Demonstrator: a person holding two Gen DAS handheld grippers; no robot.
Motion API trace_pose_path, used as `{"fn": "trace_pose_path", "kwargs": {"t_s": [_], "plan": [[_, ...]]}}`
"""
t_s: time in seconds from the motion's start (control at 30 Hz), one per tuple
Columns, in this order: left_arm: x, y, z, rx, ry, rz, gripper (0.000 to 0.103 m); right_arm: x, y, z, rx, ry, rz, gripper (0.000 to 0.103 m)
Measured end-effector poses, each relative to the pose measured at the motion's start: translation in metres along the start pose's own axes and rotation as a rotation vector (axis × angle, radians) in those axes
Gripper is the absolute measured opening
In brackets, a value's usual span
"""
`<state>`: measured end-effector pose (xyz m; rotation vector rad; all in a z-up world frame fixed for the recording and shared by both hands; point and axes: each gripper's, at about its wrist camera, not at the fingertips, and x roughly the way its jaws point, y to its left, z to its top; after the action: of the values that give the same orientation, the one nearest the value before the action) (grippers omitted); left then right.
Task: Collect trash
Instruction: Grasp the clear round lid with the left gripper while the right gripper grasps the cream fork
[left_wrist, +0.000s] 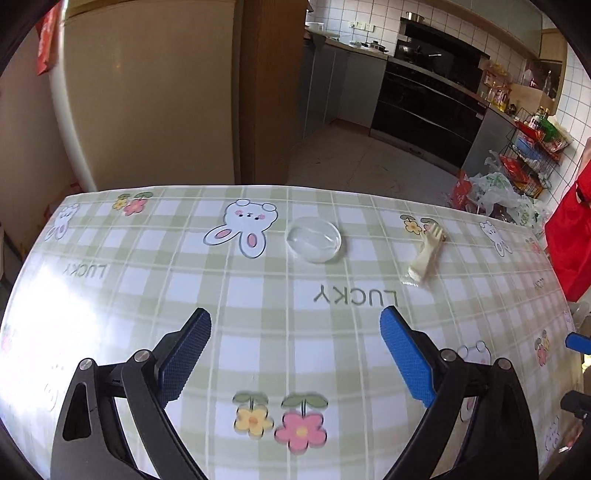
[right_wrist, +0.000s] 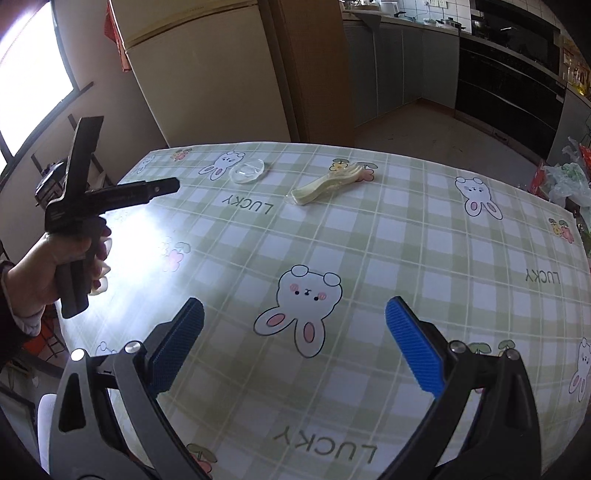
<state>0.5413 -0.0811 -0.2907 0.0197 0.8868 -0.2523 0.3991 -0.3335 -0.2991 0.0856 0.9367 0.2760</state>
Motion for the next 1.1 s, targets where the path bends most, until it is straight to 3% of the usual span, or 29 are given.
{"fn": "trace_pose_path", "kwargs": {"t_s": [0.1,0.3,0.53,0.7,0.73,0.77,0.8,0.97,1.1], "plan": [[0.041,-0.007,0.021,0.046,0.03,-0.011,0.091,0.024,-0.01,0.016,-0.003,0.01,-0.008,0.097],[0.098,-0.017,0.052,0.117,0.06,0.059,0.091,0.055,-0.029,0.039,0.017,0.002,-0.006,0.097],[0.136,-0.026,0.057,0.185,0.12,0.092,0.091,0.081,-0.042,0.047,0.036,0.015,-0.007,0.097],[0.143,-0.026,0.06,0.19,0.113,0.091,0.092,0.089,-0.04,0.049,0.026,0.015,-0.011,0.097],[0.142,-0.027,0.06,0.191,0.11,0.087,0.086,0.089,-0.04,0.049,0.028,0.008,-0.013,0.097],[0.14,-0.027,0.06,0.19,0.103,0.073,0.072,0.09,-0.041,0.05,0.033,0.002,-0.012,0.097],[0.139,-0.027,0.061,0.183,0.1,0.055,0.065,0.09,-0.041,0.051,0.041,0.0,-0.011,0.097],[0.131,-0.026,0.053,0.205,0.098,0.052,0.063,0.097,-0.044,0.063,0.089,-0.006,-0.012,0.097],[0.11,-0.004,0.045,0.152,0.087,0.031,0.063,0.118,-0.038,0.081,0.115,0.016,-0.024,0.097]]}}
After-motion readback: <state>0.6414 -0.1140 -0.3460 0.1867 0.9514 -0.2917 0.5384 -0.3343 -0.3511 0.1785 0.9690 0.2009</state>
